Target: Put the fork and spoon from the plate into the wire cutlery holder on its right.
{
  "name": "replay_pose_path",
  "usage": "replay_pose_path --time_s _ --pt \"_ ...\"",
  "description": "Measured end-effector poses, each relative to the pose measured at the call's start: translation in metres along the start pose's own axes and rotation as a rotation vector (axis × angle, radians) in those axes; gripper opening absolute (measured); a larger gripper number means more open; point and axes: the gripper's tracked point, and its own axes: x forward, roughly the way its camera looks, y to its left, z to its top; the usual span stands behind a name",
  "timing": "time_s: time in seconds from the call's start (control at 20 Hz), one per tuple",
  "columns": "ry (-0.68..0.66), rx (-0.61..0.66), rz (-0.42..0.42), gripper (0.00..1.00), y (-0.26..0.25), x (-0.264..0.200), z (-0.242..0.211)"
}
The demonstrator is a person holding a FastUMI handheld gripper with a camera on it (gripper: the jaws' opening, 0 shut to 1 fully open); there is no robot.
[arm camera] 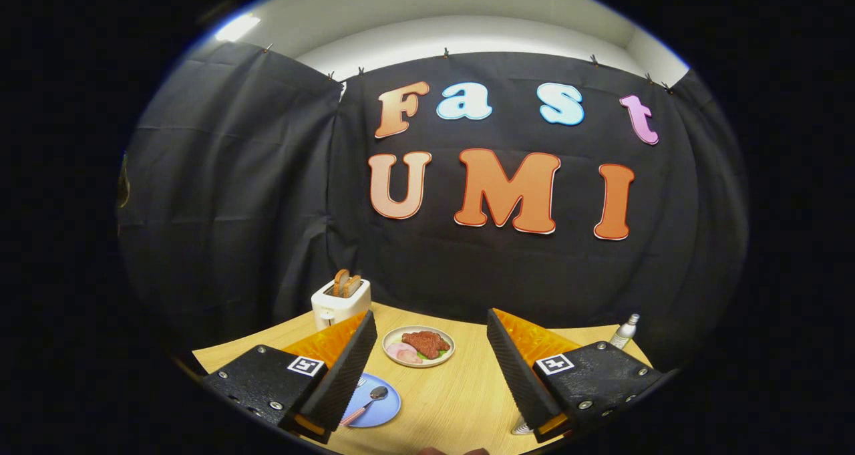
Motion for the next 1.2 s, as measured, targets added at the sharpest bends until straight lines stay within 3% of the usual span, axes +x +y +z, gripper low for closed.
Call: replay_pose_path --time_s 0.25,0.45,0.6,0.95,1.2 --pt "0.032 -0.007 0.023 0.99 0.019 0.008 -0.011" --pt "0.140 0.017 0.052 0.99 0.038 0.018 -0.049" --pt "0.293 0.053 0.071 0.99 0.056 0.030 -0.095" --pt "0.830 0.141 0.133 0.97 0.111 0.037 -0.221" --pt "1.051 0.091 0.129 0.79 0.123 0.042 -0.272"
